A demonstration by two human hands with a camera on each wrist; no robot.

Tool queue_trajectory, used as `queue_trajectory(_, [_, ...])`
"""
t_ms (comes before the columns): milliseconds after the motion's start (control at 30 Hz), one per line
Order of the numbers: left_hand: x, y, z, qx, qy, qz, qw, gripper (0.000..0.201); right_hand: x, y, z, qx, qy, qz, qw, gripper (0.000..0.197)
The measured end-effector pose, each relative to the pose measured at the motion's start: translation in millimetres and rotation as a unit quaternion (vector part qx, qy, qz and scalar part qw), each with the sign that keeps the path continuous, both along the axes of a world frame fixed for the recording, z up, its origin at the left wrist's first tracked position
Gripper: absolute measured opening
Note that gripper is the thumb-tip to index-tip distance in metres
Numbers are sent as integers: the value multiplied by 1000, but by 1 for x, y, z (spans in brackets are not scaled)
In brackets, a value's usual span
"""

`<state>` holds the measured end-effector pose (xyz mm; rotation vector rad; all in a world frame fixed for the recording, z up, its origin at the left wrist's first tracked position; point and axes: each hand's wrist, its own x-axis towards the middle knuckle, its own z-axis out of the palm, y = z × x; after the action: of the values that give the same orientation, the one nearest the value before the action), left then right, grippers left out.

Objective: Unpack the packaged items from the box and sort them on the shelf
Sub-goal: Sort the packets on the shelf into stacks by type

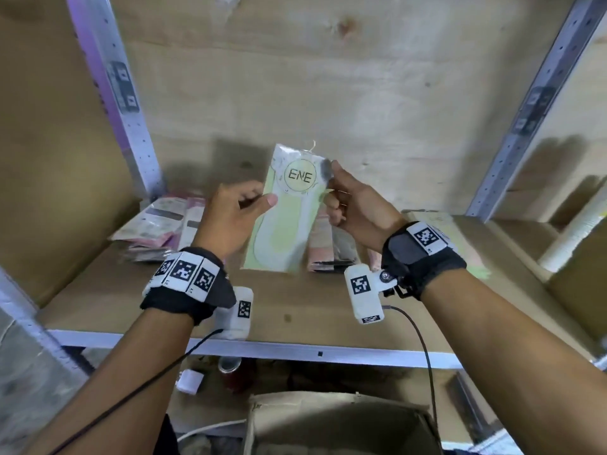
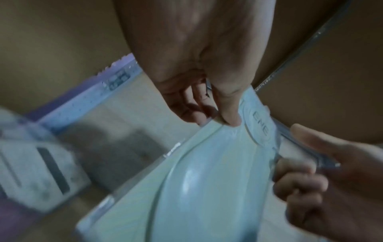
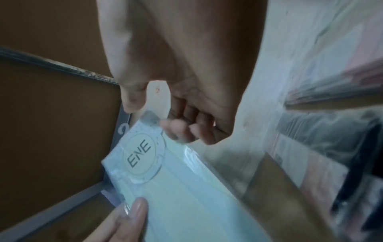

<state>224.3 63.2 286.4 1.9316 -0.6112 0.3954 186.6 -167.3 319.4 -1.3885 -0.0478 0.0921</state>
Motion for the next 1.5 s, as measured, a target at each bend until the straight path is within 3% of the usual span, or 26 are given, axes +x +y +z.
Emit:
queue_trajectory(167, [3, -24, -15, -104, 137, -15, 985, 29, -14, -16, -26, -154, -32, 27, 987, 7])
queue_trajectory(300, [1, -42, -25, -195, 224, -21, 955, 31, -18, -31, -51, -132, 14, 54, 990, 25])
queue_trajectory(400, [0, -54, -29, -183, 270, -15, 945, 25, -19, -42, -65, -94, 29, 44, 994, 36])
queue_trajectory(567, [11, -66, -29, -214, 297, 7, 931, 24, -25, -59, -73, -103, 6, 58, 993, 23])
queue_trajectory(767, [27, -74, -34, -214, 312, 49, 924, 22, -32, -80, -75, -202, 36, 88, 975, 39])
queue_trajectory(867, [28, -81, -38, -211, 310, 43, 926, 17, -36, -89, -76, -236, 33, 68, 969, 37])
queue_trajectory(1033, [30, -92, -40, -246, 326, 56, 911, 16, -44, -95, -74, -215, 43, 26, 975, 32])
queue_trajectory(1167, [29, -94, -40, -266, 332, 80, 902, 20, -52, -96, -69, -201, 52, 59, 976, 24])
queue_trajectory(1267, [26, -91, -38, -276, 343, 86, 894, 21, -54, -100, -67, -165, 57, 61, 983, 31])
queue_trajectory(1400, [20, -88, -35, -292, 392, 11, 872, 35, -54, -100, -67, -147, 47, 43, 987, 21])
queue_trajectory(1500, [14, -86, -36, -258, 408, -77, 872, 33, -54, -96, -69, -111, 34, -6, 993, 13])
